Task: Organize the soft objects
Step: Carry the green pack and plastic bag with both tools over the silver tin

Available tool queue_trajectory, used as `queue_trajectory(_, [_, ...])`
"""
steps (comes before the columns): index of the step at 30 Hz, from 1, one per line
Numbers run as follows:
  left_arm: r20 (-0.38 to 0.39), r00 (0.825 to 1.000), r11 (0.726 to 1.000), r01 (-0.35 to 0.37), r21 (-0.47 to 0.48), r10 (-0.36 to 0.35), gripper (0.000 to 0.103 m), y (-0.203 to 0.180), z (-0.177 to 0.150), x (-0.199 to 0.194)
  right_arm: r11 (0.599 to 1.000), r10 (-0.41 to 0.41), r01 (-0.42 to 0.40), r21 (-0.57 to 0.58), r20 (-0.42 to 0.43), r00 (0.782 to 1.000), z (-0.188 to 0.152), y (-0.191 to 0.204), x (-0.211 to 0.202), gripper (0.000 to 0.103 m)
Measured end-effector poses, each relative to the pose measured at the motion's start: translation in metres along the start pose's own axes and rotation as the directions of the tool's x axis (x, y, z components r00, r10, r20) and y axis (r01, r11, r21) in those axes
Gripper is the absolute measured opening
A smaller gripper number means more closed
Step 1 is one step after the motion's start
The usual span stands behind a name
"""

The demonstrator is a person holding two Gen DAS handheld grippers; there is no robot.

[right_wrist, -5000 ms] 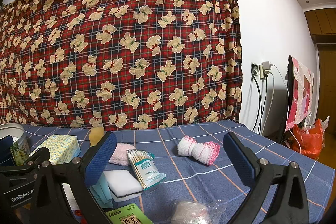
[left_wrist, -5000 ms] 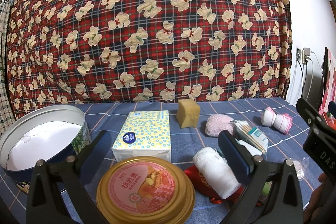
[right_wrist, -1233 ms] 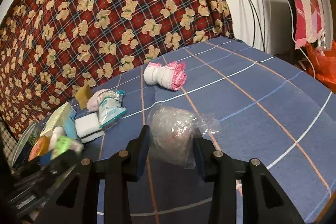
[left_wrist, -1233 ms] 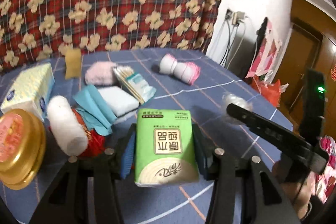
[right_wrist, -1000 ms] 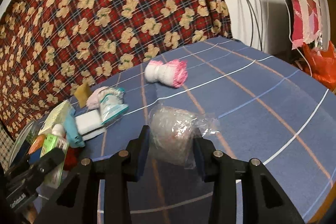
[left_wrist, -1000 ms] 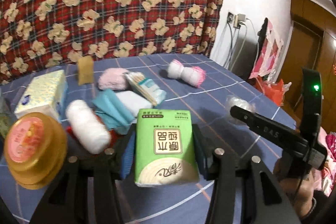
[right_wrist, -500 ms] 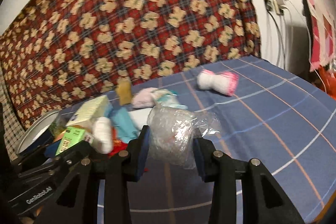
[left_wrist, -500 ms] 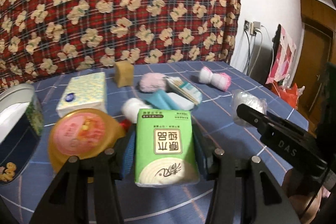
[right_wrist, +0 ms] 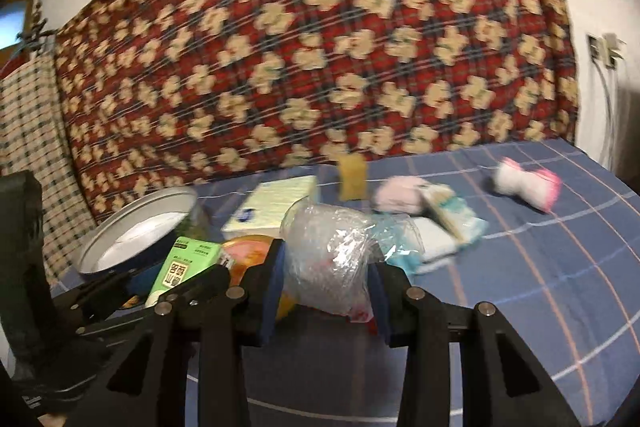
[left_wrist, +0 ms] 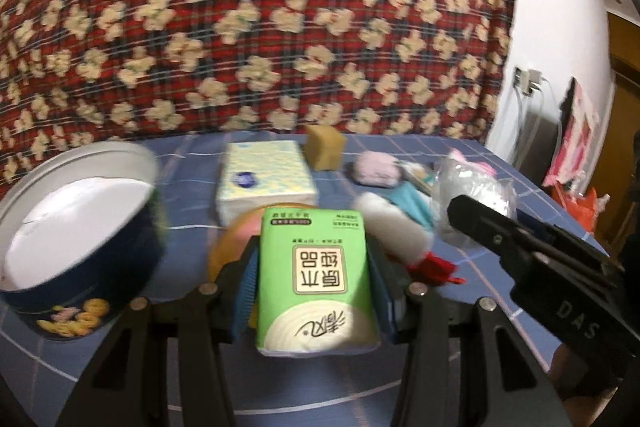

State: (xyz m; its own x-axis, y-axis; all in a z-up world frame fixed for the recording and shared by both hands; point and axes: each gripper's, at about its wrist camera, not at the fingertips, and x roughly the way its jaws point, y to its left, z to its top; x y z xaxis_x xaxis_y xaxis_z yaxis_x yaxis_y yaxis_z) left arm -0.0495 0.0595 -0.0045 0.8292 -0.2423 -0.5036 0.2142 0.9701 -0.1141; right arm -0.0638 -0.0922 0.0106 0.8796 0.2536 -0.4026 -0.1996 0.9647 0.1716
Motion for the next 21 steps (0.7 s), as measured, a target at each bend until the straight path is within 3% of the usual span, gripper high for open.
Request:
queue_trajectory(10, [0.002, 0.989, 0.982, -0.147, -0.122, 0.148, 0.049, 0.077, 0.002, -0.01, 0.988, 0.121, -0.122, -0.092, -0.022, 0.992, 0.013, 0.069, 0.03, 0.042])
queue_trajectory(21, [0.001, 0.948, 0.922, -0.31, -0.231, 0.319, 0.049, 0.16, 0.006, -0.024, 0.955, 0.245, -0.258, -0.144, -0.102, 0.964, 0.037, 0.149, 0.097, 0.042])
